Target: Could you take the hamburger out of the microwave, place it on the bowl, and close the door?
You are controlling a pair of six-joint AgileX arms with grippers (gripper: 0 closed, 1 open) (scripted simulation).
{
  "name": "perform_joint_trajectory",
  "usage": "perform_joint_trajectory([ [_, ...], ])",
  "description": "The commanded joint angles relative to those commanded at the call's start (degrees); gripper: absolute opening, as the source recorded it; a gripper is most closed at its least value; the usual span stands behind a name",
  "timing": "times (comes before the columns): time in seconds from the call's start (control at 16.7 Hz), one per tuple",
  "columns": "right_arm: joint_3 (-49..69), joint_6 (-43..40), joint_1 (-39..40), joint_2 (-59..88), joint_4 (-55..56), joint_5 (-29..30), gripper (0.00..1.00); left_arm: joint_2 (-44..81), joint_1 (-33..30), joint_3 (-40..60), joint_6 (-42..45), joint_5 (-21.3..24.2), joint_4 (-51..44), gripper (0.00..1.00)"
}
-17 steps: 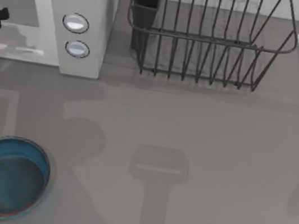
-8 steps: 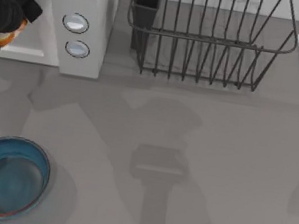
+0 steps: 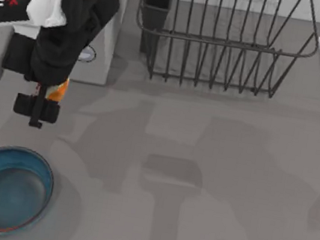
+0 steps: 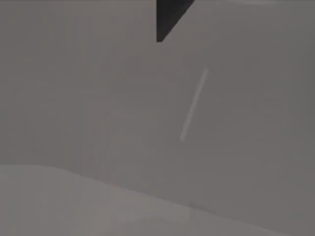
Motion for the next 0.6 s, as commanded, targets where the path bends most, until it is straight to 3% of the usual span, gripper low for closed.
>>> perform_joint_trajectory([
  [0.36,0.00,0.00,0.00,0.00,0.00,0.00,1.00,11.14,-11.41,2.24,-36.26,-11.12,-31.01,0.00],
  [0.6,0.00,0.00,0.00,0.00,0.00,0.00,1.00,17.98,-16.26,1.28,-50.89,-15.89,-44.26,0.00],
])
